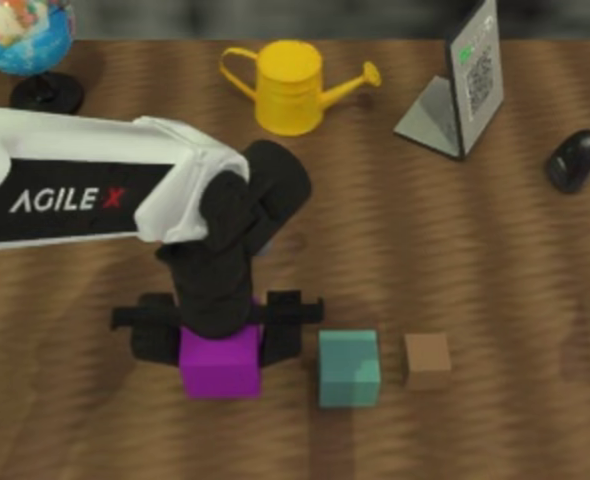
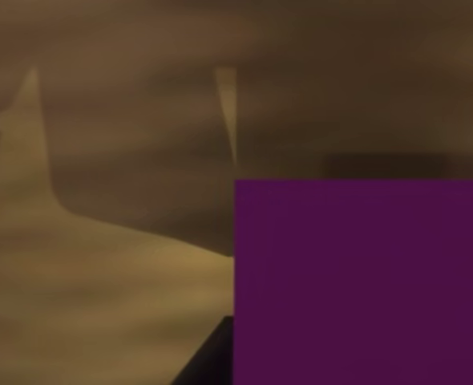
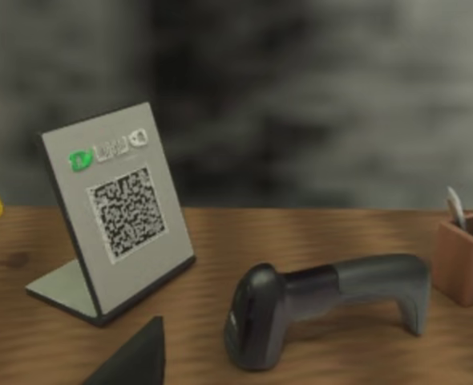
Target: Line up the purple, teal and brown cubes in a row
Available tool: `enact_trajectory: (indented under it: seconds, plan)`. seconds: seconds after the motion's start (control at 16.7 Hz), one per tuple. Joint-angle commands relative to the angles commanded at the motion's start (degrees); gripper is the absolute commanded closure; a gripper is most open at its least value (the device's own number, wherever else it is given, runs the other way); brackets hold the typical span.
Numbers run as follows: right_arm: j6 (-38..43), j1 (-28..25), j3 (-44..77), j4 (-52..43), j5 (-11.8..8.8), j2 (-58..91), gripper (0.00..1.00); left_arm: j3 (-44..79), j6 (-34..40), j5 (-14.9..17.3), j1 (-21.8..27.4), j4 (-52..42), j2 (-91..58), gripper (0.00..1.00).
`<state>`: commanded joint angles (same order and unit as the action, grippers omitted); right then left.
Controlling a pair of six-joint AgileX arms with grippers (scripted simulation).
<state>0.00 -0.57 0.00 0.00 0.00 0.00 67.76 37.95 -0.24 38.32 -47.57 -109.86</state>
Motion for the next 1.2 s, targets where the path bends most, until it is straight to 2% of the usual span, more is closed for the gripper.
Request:
enact_trajectory:
  seconds: [0.36,0.96,1.2]
  plan:
    - [0.00,0.00,0.00,0.00,0.00,0.00,0.00,0.00,0.00,0.00,0.00,0.00,0.00,0.02]
    - [0.00,0.00,0.00,0.00,0.00,0.00,0.00,0.20,-0.02,-0.01,0.02,-0.20,0.09,0.00]
    - [0.00,0.00,0.00,0.00,0.00,0.00,0.00,4.54,0.29,-0.03,-0.42,-6.94,2.22,0.00]
